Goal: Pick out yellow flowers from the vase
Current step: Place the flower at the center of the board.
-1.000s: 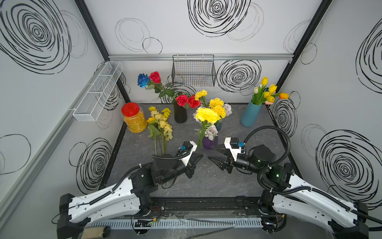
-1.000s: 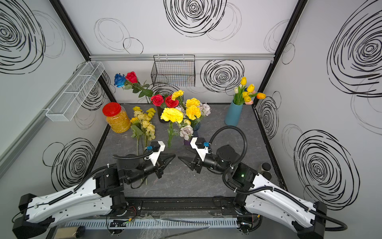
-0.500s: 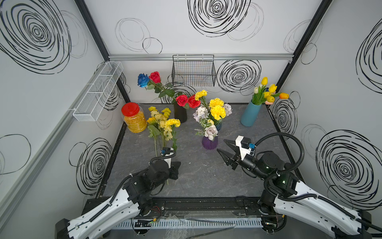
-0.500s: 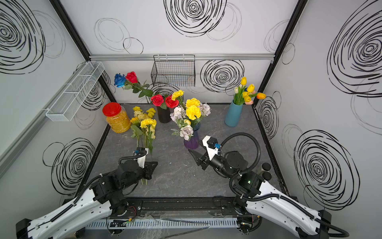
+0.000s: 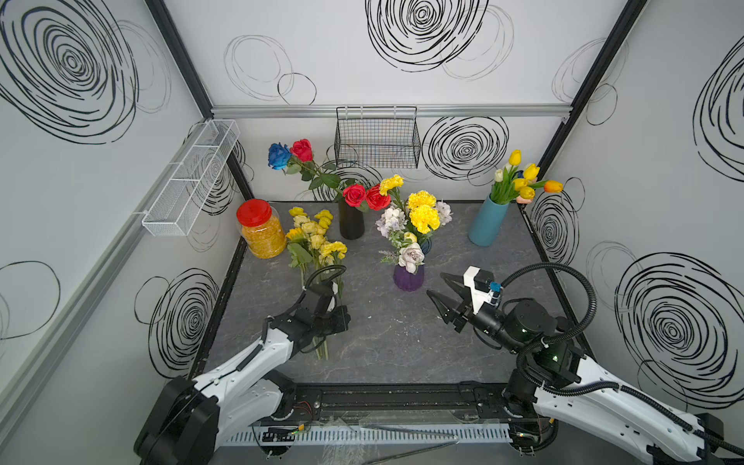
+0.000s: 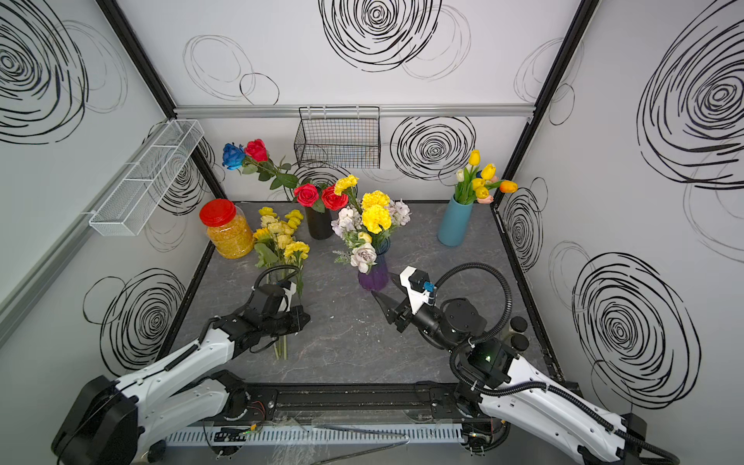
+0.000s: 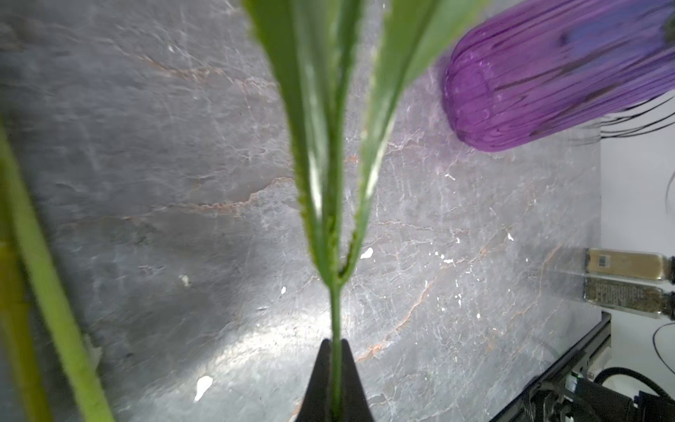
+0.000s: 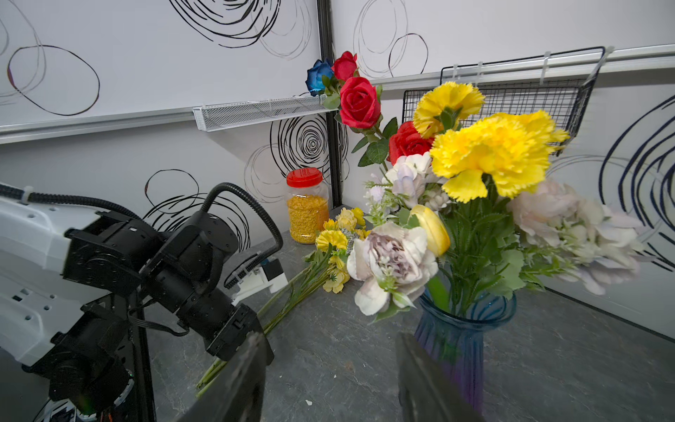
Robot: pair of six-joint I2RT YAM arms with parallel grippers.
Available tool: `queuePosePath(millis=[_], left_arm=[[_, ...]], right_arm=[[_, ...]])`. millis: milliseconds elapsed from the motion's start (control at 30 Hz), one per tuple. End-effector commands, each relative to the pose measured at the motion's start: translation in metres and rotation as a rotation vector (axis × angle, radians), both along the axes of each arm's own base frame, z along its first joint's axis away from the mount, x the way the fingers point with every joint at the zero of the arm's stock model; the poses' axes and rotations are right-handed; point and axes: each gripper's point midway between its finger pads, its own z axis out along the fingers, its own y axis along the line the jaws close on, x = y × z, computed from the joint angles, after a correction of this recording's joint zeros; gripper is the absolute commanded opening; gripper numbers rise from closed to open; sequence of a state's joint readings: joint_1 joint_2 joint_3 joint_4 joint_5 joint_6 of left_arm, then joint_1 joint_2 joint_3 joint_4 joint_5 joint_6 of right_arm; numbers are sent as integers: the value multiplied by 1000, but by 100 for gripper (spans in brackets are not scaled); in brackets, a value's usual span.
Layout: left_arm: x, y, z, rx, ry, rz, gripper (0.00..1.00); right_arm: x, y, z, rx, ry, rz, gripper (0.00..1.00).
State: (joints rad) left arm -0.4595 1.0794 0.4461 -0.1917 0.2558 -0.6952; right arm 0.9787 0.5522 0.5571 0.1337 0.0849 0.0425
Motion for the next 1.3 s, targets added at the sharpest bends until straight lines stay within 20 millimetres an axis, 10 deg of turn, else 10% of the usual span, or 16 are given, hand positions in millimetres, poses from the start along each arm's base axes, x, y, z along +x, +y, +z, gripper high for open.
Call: queuePosePath(millis=[0, 467, 900, 1067, 1267], left_arm=[[21, -21, 19, -62, -60, -69, 0], [35, -23, -29, 37, 79, -92, 9], [37, -7, -18, 80, 28, -47, 33], [46, 3, 42, 154, -173, -3, 39], [23, -47, 210, 141, -756, -105, 55]], right_arm=[[0, -11, 6, 34, -20, -33, 61], [-2, -25, -1, 15, -44, -70, 63], [6, -30, -6, 8, -23, -123, 61], [15, -42, -11, 1, -1, -202, 60], [19, -55, -7, 22, -24, -259, 61]])
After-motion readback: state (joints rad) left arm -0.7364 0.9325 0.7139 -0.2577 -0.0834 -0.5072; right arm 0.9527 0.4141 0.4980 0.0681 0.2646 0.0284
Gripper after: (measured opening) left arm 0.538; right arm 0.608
